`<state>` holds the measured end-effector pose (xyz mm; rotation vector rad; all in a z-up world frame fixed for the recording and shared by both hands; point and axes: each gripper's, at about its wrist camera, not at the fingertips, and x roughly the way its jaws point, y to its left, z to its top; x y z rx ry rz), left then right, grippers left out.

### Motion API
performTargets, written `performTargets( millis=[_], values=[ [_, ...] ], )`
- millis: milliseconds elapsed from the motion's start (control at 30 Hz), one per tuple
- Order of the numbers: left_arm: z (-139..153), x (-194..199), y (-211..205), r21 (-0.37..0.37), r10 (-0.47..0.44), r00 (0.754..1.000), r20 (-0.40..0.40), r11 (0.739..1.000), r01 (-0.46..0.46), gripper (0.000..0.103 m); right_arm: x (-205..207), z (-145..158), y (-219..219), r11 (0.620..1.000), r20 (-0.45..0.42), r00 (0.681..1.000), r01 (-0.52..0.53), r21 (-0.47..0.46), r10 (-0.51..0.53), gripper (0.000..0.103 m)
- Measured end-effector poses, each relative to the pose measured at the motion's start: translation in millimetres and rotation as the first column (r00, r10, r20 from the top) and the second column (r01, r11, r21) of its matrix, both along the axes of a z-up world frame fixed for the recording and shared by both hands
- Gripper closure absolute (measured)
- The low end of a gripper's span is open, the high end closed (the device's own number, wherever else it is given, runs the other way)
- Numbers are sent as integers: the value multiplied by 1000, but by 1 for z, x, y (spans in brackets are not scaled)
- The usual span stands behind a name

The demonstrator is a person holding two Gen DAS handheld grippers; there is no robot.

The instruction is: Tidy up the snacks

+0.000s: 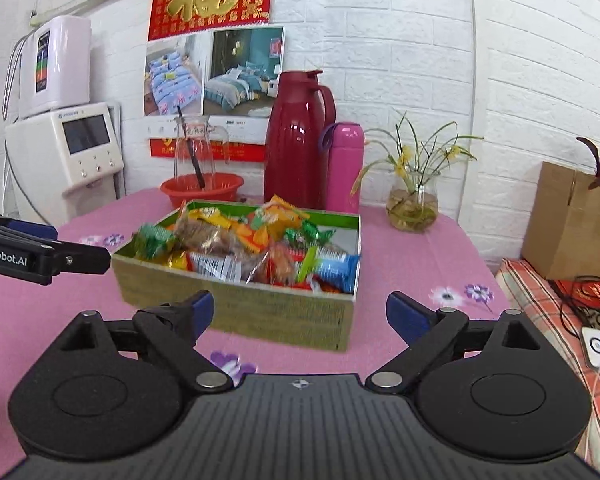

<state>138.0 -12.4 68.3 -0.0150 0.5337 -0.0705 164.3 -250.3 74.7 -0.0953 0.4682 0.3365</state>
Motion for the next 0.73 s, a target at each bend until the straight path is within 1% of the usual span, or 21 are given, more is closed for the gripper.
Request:
performTargets(
  millis=[133,300,400,567,733],
  values=[
    [-13,-13,-1,21,16,1000,-18,1000,-16,0,-10,-11,6,1000,-20,1000,-9,-28,9,0],
    [-25,-16,0,21,38,998,-58,999,-37,0,-16,-19,11,1000,-45,999,-8,-21,7,0],
    [-26,-17,2,27,52,997,-56,998,-50,0,-18,-21,14,1000,-45,999,-9,-26,8,0],
    [-25,-20,2,32,47,998,-35,998,-46,0,-18,-24,16,1000,-55,998,-4,-24,3,0],
    [-25,-21,2,27,46,998,-38,999,-45,0,-19,-25,15,1000,-60,998,6,-13,-7,0]
  ],
)
